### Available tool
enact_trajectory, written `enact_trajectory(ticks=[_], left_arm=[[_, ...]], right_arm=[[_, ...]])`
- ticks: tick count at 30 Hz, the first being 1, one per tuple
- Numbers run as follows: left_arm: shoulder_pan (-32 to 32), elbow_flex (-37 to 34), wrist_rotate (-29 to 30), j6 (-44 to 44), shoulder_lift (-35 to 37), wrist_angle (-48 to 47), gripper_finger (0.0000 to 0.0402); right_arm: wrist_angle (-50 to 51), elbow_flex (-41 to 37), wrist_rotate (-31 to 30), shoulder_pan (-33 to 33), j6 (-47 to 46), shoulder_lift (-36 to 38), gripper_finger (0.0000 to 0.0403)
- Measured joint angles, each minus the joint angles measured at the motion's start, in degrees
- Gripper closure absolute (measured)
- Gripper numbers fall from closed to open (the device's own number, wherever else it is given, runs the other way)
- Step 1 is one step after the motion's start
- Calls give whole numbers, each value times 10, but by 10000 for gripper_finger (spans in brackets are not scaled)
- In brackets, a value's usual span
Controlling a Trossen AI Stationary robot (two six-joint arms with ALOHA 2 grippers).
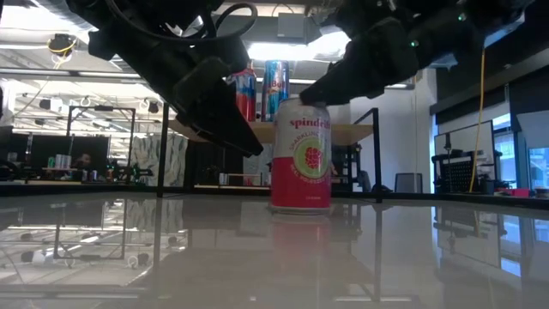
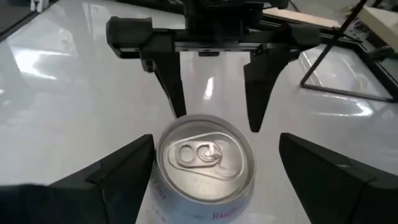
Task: Place canned beverage on shelf
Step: Put the right pink soda can on the shelf
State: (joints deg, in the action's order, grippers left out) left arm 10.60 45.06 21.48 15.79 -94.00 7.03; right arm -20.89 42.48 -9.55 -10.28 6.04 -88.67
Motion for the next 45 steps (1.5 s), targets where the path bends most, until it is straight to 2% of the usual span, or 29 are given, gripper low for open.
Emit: enact_trajectory(ticks=[7,18,26,29,31,33,39,45], left_arm=[[-1,0,1,-12,0,0,81],[-1,0,1,-12,0,3,81],[-1,0,1,-13,0,6,81],[0,0,0,-13,0,7,81],[0,0,0,-13,0,7,81],[0,0,0,-14,0,7,81],[2,0,1,-11,0,8,81],[8,0,1,-10,0,14,81]], right_arm=[[-21,0,42,19,-18,-27,61],[-21,0,45,18,-17,-35,61],[-61,7,45,17,-13,-83,61],[-72,9,46,17,-13,-88,73],[-74,9,46,17,-13,-88,97],[-72,9,46,17,-10,-86,122],[-45,7,44,17,17,-62,123],[36,7,42,16,20,23,123]])
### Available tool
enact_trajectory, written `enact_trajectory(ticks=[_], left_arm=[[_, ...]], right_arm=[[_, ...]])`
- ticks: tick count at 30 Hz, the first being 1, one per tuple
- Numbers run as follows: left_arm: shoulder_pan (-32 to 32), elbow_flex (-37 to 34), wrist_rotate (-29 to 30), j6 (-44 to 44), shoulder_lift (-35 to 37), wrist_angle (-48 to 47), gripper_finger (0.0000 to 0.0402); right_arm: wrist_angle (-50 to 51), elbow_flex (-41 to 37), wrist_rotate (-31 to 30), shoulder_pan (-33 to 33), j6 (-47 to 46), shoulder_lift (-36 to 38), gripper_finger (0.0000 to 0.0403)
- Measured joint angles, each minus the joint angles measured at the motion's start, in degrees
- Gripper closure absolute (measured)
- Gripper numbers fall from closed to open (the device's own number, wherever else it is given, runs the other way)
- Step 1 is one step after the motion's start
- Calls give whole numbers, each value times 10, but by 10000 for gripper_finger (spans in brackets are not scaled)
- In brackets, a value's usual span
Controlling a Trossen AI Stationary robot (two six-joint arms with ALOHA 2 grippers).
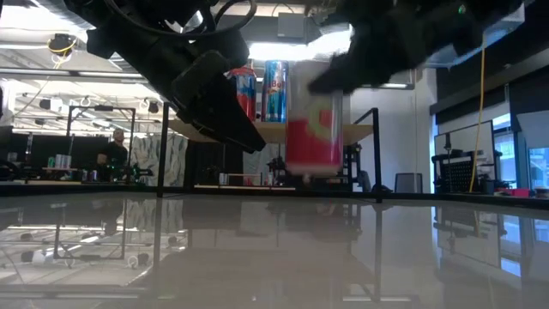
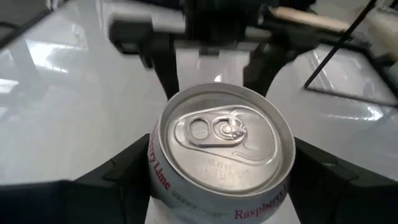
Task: Place canned beverage on shelf
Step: Put the right pink soda can on the shelf
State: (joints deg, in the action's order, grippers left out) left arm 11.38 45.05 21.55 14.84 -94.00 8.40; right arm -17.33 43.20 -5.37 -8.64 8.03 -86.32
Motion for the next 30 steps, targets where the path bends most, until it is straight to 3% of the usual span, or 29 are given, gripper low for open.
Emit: enact_trajectory(ticks=[9,17,23,30], left_arm=[[8,0,0,1,0,15,81],[8,0,0,1,0,16,81],[11,0,0,0,0,16,81],[10,0,0,0,0,16,81]], right_arm=[[133,42,-45,0,22,173,123],[276,154,-84,53,51,208,123],[347,220,-61,139,61,206,123],[356,231,39,275,81,206,123]])
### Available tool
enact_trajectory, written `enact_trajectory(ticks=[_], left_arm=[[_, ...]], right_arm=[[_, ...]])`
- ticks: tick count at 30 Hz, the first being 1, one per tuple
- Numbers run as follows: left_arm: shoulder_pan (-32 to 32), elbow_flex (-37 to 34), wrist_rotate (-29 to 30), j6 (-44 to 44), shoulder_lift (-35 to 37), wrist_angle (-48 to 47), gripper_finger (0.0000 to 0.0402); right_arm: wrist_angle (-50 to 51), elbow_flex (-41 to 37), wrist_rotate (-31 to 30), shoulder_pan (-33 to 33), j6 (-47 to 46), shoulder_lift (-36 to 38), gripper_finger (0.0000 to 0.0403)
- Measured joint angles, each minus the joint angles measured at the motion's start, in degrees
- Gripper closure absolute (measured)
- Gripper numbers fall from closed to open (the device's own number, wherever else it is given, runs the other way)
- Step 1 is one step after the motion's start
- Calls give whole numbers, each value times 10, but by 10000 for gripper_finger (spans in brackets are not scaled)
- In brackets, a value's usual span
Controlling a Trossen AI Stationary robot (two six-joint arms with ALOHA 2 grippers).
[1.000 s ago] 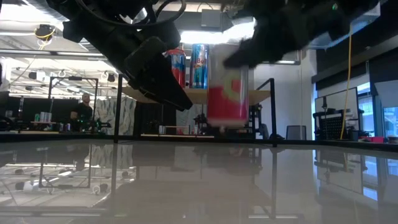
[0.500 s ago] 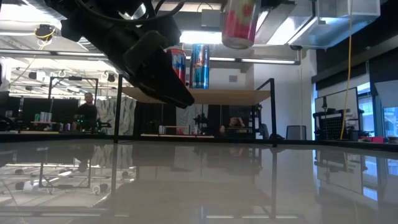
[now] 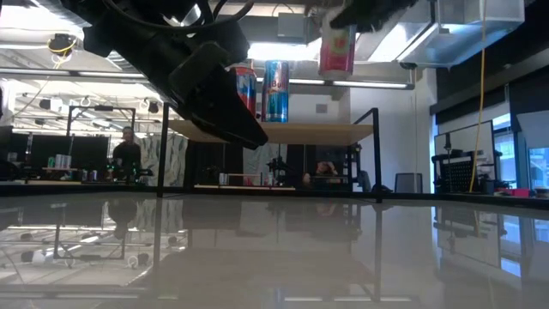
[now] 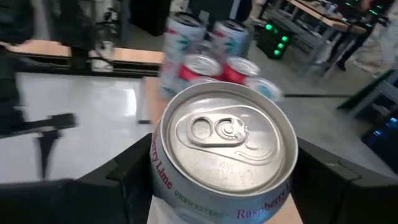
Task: Place canned beverage on shelf
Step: Put the right pink soda can on the shelf
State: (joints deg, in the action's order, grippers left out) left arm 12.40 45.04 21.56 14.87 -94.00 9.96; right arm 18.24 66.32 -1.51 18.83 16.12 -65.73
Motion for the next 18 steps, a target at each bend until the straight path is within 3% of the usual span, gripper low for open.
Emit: enact_trajectory(ticks=[9,18], left_arm=[[0,0,4,-3,0,0,81],[0,0,4,-2,0,0,81]], right_arm=[[-28,1,132,163,7,-52,123],[-90,1,191,228,4,-137,121]])
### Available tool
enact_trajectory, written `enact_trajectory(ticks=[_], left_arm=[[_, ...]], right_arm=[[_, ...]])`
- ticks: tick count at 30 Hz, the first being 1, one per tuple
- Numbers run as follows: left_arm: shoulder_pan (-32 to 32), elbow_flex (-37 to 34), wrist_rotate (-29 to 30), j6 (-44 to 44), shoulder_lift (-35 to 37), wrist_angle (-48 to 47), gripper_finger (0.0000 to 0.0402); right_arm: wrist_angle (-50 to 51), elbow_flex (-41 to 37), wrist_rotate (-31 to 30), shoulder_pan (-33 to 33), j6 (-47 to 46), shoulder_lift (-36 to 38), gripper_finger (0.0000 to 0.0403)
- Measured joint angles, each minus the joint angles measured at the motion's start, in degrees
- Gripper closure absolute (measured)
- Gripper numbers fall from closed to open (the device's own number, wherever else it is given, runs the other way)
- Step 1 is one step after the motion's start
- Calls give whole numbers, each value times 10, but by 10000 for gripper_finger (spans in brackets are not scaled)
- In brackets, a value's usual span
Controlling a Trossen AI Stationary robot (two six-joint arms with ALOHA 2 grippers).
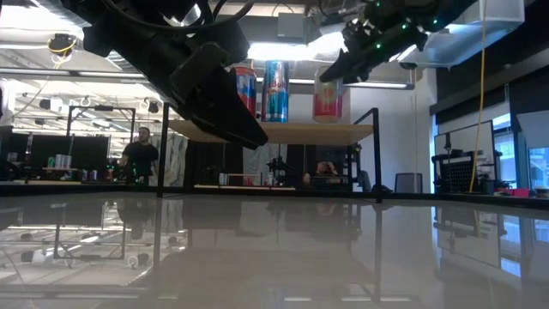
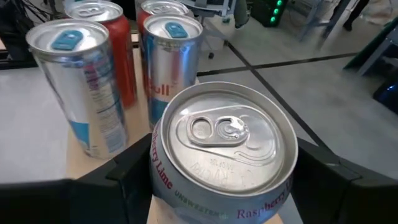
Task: Place canned beverage on shelf
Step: Put the right pink soda can on the shelf
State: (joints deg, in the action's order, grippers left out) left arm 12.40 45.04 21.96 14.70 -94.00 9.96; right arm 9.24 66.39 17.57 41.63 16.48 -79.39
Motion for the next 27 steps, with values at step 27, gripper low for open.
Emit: enact_trajectory(ticks=[27], left_arm=[[2,0,0,4,0,0,81]], right_arm=[[109,141,23,16,12,-127,121]])
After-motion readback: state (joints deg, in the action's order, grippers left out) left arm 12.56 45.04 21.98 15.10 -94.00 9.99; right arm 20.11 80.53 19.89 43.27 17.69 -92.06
